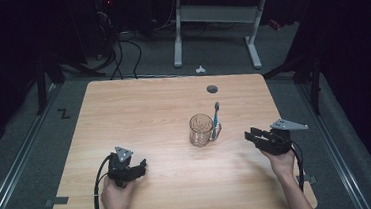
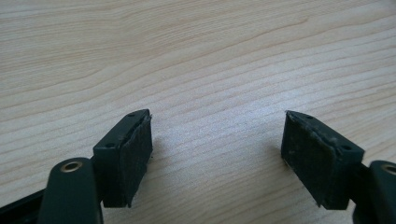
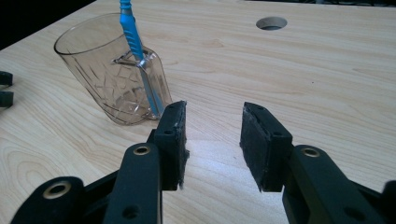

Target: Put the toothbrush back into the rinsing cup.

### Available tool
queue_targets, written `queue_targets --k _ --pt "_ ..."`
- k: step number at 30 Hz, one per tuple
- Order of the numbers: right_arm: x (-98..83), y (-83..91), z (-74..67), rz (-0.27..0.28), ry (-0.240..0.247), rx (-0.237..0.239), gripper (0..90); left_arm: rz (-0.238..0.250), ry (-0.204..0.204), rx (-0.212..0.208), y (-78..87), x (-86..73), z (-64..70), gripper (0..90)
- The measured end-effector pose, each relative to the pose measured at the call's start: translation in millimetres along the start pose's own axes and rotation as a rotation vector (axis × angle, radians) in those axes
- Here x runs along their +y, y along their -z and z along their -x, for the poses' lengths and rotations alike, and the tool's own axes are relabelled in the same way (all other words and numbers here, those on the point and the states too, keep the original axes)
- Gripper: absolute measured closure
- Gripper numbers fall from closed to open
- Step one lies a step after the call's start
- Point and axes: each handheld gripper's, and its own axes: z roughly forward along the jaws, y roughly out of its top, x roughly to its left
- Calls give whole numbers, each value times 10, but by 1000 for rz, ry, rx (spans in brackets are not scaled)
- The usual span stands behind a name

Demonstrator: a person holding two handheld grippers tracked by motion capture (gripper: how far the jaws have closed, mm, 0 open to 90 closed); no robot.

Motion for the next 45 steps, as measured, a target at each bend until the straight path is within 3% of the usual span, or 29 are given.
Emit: queue_targets --k 45 --pt "-166 -394 21 -126 52 -88 590 0 1 0 0 0 0 253"
